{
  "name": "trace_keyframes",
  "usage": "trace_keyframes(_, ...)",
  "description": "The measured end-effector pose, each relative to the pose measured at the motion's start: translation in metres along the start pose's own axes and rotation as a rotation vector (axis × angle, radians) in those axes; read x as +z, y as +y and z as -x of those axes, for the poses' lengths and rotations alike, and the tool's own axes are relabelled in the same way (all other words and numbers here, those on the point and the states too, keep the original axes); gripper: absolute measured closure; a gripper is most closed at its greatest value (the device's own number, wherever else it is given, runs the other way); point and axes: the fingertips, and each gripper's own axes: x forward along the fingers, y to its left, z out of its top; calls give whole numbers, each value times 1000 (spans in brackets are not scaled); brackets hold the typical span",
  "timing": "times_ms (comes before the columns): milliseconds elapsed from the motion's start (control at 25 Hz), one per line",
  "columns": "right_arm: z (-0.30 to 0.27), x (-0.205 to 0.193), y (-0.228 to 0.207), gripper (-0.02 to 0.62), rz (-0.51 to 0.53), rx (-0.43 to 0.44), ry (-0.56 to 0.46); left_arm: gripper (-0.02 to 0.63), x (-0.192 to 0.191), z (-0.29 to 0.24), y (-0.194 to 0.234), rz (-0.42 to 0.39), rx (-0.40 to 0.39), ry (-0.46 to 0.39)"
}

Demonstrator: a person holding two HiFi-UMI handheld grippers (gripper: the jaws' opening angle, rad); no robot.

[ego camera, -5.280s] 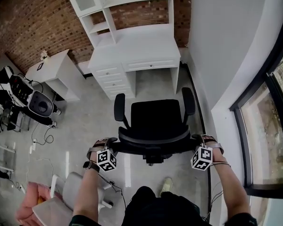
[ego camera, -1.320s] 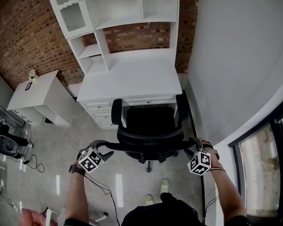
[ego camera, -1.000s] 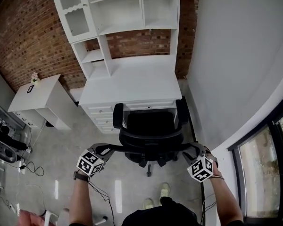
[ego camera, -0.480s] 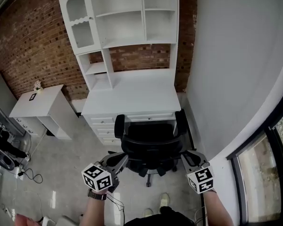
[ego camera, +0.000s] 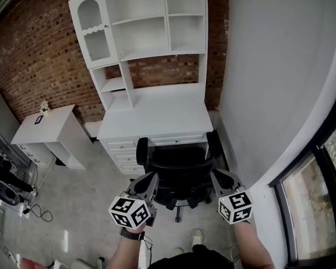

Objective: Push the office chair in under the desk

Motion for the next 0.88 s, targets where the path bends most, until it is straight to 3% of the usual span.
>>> trace_keyframes(280,0,27,1,581,-54,-13,-60,598,22,2,-18,-86,54,-51)
trace_keyframes(880,6,41,-3,591,-6,-38,-97,598,27,-2,-12,-100,105,-52)
